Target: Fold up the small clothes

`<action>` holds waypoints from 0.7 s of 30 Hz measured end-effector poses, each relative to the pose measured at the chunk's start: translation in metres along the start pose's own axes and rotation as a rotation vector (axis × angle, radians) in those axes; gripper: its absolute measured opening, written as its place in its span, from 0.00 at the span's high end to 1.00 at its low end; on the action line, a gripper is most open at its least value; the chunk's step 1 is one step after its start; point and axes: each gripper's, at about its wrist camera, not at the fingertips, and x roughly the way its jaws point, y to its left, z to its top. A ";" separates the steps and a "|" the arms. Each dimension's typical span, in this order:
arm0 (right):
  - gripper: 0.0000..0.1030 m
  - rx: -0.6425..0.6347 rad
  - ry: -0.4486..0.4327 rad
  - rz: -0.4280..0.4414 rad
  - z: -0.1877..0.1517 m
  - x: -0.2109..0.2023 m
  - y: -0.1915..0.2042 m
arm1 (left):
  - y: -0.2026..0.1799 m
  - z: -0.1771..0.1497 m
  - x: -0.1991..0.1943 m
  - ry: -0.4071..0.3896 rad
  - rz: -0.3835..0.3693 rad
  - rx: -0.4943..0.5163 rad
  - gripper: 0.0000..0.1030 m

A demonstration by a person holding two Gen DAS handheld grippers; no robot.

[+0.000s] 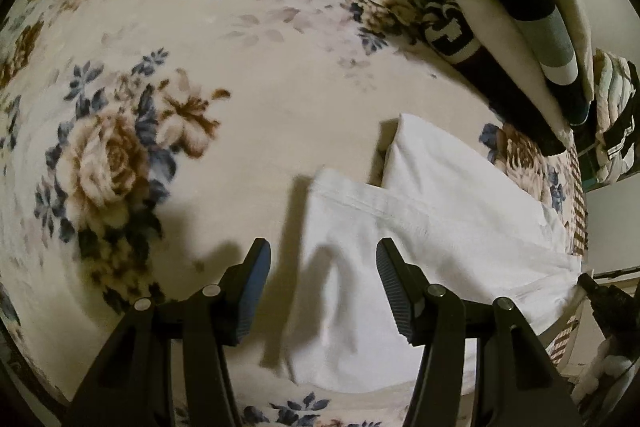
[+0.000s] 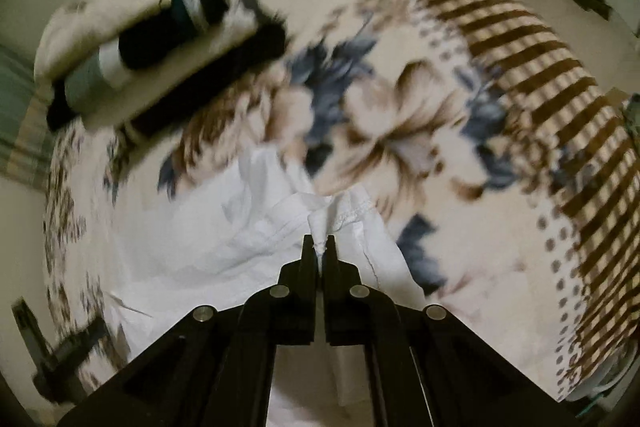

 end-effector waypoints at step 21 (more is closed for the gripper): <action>0.62 0.221 0.174 0.105 0.023 0.040 -0.086 | -0.017 0.022 0.050 -0.004 -0.114 0.092 0.95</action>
